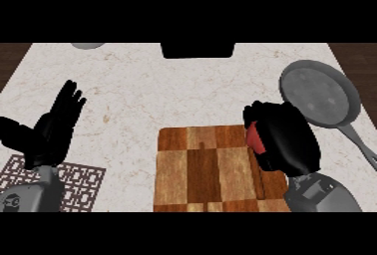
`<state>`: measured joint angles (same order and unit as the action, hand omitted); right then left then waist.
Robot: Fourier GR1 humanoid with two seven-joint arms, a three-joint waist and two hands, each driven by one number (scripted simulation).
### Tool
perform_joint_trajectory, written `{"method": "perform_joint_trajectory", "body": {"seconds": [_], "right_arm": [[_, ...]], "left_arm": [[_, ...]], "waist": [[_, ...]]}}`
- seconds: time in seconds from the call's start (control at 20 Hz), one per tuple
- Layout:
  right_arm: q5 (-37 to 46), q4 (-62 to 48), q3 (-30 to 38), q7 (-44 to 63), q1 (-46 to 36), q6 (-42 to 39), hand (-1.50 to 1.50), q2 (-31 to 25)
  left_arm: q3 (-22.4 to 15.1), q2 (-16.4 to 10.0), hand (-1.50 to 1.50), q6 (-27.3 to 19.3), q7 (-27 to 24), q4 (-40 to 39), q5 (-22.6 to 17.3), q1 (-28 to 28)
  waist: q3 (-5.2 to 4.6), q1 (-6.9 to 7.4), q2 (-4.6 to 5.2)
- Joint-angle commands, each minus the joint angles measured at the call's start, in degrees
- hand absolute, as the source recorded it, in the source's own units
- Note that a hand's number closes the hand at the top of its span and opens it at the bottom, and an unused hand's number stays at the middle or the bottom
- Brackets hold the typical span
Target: Pick the bell pepper from the cutting board and place it in the pan
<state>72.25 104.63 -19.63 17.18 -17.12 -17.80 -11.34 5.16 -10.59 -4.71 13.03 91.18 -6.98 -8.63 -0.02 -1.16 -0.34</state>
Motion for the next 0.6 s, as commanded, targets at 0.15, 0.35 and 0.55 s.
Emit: {"method": "perform_joint_trajectory", "body": {"seconds": [0.15, 0.35, 0.55], "right_arm": [[-3.8, 11.3, 8.3, 2.8, -3.3, -8.1, 1.50, 0.1], [-5.3, 10.2, 13.4, 2.3, -4.3, -6.6, 1.50, 0.1], [-8.5, 3.4, 22.6, -2.0, -6.0, -1.1, 1.50, -3.1]], "left_arm": [[-1.6, 1.8, 0.00, -0.8, 1.2, 0.9, 1.2, -0.5], [1.3, -0.5, 0.00, 2.4, 1.2, -1.0, -1.4, -1.4], [0.1, 0.6, 0.00, 1.3, -0.5, 0.2, 0.5, 0.2]], "waist": [[0.01, 1.13, 0.25], [0.01, 1.20, 0.33], [0.02, 1.32, 0.38]]}}
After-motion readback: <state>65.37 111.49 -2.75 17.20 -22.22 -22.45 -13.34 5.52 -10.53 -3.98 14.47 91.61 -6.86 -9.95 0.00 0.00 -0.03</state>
